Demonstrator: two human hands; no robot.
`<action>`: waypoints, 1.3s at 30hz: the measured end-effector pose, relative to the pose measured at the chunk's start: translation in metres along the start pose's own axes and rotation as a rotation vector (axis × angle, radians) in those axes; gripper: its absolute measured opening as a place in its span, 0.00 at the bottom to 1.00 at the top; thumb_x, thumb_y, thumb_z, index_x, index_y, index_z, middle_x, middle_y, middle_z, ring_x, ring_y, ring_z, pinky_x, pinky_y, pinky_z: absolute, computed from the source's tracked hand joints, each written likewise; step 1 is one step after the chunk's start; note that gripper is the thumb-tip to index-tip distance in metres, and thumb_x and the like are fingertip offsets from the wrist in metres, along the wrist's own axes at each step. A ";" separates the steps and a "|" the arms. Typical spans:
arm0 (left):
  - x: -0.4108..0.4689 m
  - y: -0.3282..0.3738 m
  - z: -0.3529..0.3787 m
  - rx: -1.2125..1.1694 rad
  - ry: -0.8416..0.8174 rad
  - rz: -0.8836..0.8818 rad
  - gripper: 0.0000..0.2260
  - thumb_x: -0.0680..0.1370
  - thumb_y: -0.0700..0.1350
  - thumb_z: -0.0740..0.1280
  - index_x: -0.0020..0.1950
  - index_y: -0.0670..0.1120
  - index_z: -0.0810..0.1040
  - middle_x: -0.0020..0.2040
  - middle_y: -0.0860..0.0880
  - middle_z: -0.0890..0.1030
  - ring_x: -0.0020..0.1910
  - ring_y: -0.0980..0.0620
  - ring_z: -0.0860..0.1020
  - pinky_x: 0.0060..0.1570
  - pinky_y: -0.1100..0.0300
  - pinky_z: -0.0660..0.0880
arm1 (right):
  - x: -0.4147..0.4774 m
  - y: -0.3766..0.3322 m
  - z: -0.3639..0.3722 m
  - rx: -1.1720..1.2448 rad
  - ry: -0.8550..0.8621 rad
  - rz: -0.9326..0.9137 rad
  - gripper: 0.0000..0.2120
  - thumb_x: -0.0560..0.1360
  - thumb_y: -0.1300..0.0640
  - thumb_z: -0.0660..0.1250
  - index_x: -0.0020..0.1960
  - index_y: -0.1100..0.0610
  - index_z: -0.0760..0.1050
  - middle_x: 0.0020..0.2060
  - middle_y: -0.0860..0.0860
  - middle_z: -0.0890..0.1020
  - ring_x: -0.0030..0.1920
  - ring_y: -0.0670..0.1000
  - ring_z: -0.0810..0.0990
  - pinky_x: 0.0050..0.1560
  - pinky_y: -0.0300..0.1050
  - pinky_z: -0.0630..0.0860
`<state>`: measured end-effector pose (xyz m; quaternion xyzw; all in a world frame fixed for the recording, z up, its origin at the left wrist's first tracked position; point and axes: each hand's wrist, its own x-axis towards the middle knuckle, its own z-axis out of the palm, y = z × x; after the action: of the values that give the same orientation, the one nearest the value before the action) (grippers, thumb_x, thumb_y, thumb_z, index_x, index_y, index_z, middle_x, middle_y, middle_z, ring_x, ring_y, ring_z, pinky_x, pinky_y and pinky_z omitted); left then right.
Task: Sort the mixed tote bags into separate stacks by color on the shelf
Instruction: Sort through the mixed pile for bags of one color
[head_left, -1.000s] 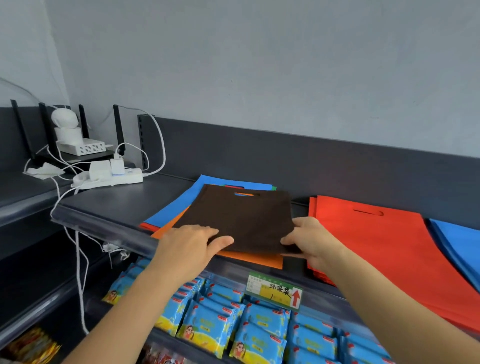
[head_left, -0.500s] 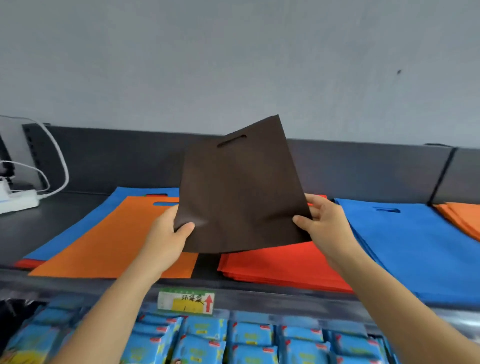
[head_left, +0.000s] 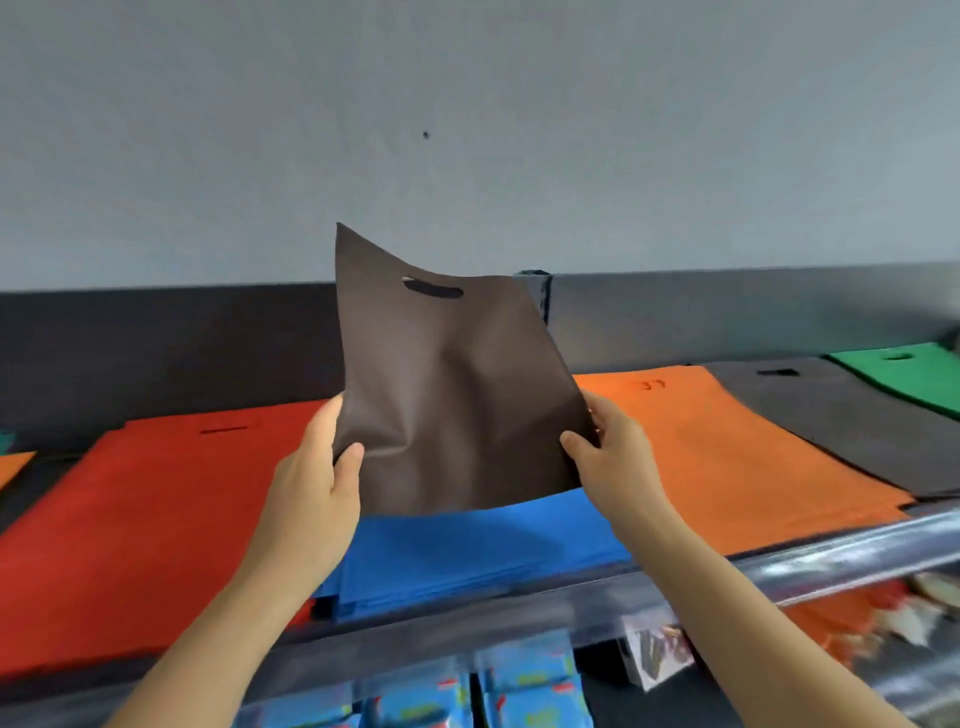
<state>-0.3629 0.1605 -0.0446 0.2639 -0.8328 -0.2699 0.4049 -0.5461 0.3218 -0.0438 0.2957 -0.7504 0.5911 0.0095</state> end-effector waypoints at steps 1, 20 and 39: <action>-0.001 0.016 0.022 -0.006 -0.002 0.003 0.22 0.80 0.41 0.60 0.74 0.48 0.62 0.66 0.50 0.73 0.65 0.49 0.71 0.60 0.59 0.65 | 0.009 0.011 -0.022 -0.026 0.018 -0.009 0.21 0.75 0.67 0.62 0.64 0.51 0.74 0.52 0.47 0.82 0.54 0.49 0.79 0.55 0.46 0.76; 0.021 0.188 0.251 -0.039 -0.598 0.106 0.21 0.82 0.46 0.57 0.75 0.48 0.59 0.73 0.51 0.64 0.72 0.54 0.62 0.66 0.61 0.61 | 0.079 0.134 -0.262 -0.391 0.294 0.159 0.23 0.73 0.69 0.62 0.64 0.52 0.74 0.55 0.48 0.80 0.57 0.49 0.75 0.55 0.37 0.66; -0.004 0.315 0.395 0.318 -0.541 0.182 0.19 0.77 0.55 0.64 0.64 0.47 0.72 0.52 0.50 0.79 0.54 0.47 0.76 0.50 0.52 0.74 | 0.142 0.201 -0.444 -0.661 0.318 0.253 0.24 0.73 0.66 0.62 0.69 0.59 0.70 0.63 0.58 0.76 0.63 0.59 0.73 0.61 0.51 0.71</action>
<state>-0.7531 0.4811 -0.0457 0.1670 -0.9621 -0.1593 0.1452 -0.9033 0.6822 -0.0358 0.0863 -0.9201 0.3524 0.1476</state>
